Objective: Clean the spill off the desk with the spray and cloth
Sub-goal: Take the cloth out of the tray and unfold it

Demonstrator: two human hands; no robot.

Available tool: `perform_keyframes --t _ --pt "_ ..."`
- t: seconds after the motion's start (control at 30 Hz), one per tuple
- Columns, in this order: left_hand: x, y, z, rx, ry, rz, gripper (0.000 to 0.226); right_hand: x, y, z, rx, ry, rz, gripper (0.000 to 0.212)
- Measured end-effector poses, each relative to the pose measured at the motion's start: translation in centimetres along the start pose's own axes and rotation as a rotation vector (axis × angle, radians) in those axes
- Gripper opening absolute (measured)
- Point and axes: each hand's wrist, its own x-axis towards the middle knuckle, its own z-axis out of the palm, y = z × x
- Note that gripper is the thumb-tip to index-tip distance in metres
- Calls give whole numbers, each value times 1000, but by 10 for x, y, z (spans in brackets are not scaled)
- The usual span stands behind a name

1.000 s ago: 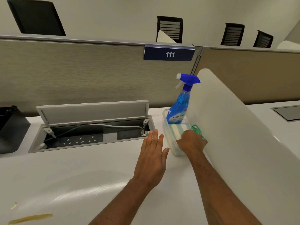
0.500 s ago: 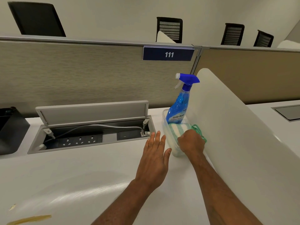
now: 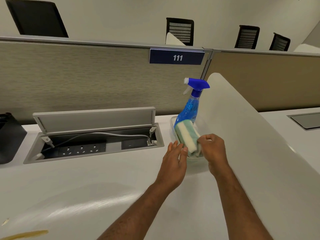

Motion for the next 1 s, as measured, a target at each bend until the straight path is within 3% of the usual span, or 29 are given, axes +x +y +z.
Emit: perform_keyframes --t 0.13,0.27,0.4,0.57,0.67,0.77,0.83,0.9,1.0 --pt "3 14 4 -174 -8 -154 56 -15 -1 -2 22 -102 -52 7" --pt "7 26 -1 -460 135 -258 25 -36 1 0 22 -115 -246 5" --pt "10 31 -12 -644 233 -318 31 -54 5 8 -9 -111 -381 10" --pt "3 33 -27 -704 304 -324 12 -69 0 14 99 -100 -282 15" --pt "-5 34 -40 -849 322 -321 24 -78 -11 11 275 12 -128 31" --pt "-14 35 -53 -1009 306 -318 34 -85 -22 13 323 -85 11 58" --pt "-18 36 -62 -1102 292 -317 37 -88 -32 15 424 -168 102 53" --pt "-21 35 -73 -1105 270 -289 41 -87 -40 15 512 -198 134 34" --pt "-29 37 -89 -959 193 -260 52 -93 -50 18 503 -145 20 28"
